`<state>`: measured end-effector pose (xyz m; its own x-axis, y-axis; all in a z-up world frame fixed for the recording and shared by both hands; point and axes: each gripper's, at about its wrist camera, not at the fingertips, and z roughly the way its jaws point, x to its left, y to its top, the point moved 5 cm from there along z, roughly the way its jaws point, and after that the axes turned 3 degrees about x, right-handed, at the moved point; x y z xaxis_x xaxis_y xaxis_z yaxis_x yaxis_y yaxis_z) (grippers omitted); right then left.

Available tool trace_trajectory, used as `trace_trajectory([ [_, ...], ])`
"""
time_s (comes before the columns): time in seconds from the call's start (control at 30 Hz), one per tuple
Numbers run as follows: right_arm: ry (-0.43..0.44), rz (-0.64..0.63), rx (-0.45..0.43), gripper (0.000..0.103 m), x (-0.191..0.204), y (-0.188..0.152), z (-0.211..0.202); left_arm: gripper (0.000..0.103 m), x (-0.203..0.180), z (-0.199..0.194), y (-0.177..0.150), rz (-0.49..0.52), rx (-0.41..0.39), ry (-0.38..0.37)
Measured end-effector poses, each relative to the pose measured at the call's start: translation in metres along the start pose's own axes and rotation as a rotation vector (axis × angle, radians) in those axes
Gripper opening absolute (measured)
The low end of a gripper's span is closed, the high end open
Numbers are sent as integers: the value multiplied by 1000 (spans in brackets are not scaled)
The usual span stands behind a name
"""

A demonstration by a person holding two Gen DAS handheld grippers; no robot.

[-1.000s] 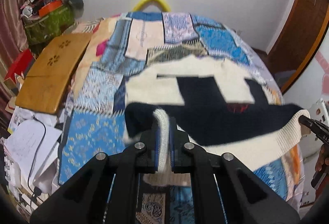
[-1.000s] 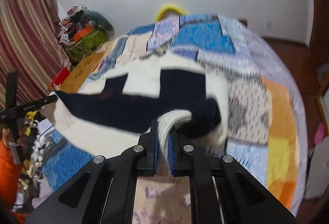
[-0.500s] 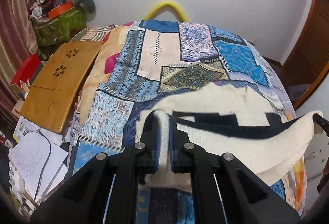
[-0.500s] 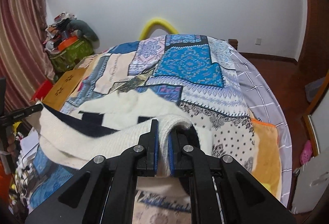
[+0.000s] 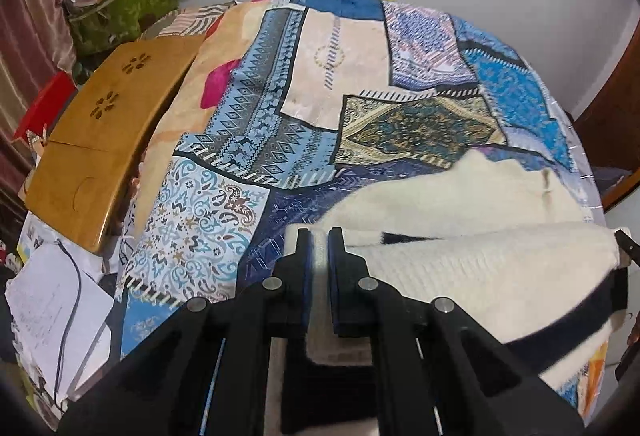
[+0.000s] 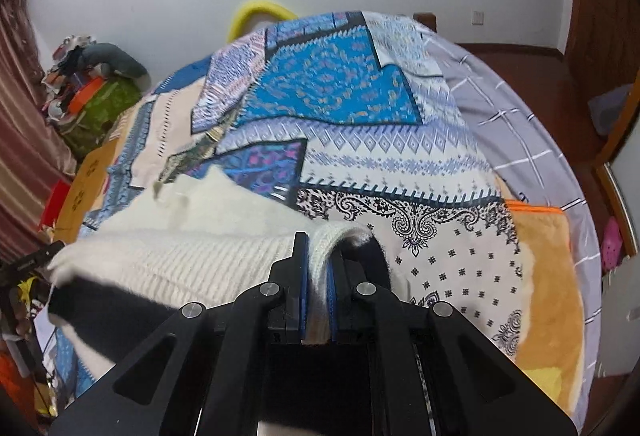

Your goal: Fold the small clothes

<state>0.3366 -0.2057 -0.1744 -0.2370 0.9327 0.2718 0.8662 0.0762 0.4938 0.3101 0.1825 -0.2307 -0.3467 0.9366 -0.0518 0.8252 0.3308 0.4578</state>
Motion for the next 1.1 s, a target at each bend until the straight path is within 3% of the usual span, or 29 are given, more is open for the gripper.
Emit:
trace_trajectory([
  [0.23, 22, 14, 23, 7, -6, 7, 14, 7, 10, 16, 17, 14, -15, 83],
  [0.57, 57, 22, 6, 7, -2, 19, 5, 7, 23, 7, 24, 17, -28, 82],
  [0.8, 66, 15, -30, 7, 7, 31, -14, 7, 19, -25, 31, 45, -76, 74],
  [0.9, 78, 34, -32, 10, 8, 35, -21, 7, 17, -37, 32, 46, -81, 60],
  [0.97, 55, 39, -53, 19, 6, 38, -27, 9, 16, -45, 31, 54, -87, 56],
  [1.03, 27, 44, -86, 28, 2, 41, -37, 15, 15, -50, 30, 63, -93, 63],
  [1.1, 15, 37, -101, 29, 2, 43, -45, 23, 14, -54, 28, 74, -97, 70],
])
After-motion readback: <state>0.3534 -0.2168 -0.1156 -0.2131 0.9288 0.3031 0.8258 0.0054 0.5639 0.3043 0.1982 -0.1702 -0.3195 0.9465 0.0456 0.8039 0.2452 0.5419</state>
